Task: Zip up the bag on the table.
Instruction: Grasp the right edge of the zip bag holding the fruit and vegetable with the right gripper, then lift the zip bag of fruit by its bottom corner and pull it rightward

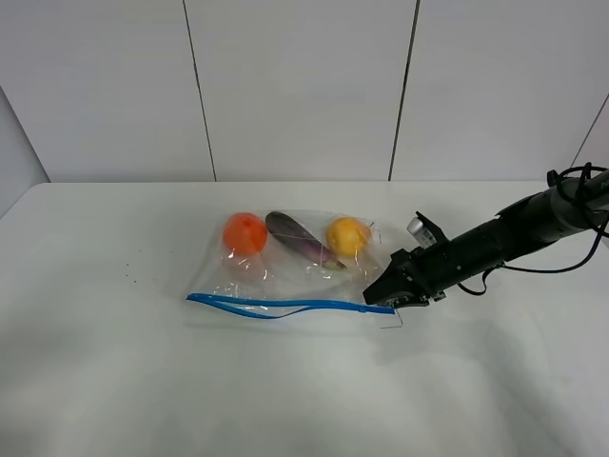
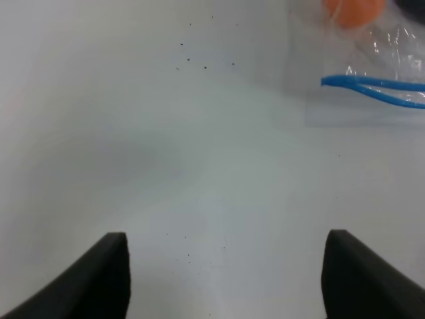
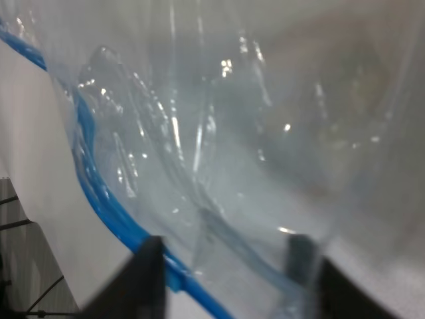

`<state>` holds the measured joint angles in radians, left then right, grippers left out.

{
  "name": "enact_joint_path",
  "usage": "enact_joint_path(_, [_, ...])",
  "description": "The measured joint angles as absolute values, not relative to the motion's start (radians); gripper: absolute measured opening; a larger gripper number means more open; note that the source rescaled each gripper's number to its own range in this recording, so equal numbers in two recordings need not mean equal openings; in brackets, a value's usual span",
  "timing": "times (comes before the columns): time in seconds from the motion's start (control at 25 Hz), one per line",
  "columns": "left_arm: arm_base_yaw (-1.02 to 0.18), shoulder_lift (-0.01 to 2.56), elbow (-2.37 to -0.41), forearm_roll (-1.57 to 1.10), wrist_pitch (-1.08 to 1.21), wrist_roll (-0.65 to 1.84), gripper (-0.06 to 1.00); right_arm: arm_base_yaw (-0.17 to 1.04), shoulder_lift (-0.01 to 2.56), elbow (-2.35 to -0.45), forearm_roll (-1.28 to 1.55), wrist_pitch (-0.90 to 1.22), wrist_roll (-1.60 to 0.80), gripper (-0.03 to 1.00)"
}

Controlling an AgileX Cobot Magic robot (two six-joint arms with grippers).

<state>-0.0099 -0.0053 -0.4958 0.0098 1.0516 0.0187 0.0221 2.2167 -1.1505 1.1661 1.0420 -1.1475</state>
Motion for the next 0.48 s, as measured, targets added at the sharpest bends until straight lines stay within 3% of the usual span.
enact_joint_path(0.12, [-0.01, -0.005, -0.496, 0.01, 1.052, 0.019, 0.83, 0.022, 2.217, -1.151, 1.166, 1.045, -1.148, 0.03])
enact_joint_path(0.48, [-0.01, -0.005, -0.496, 0.01, 1.052, 0.019, 0.83, 0.022, 2.217, -1.151, 1.184, 1.121, -1.148, 0.0])
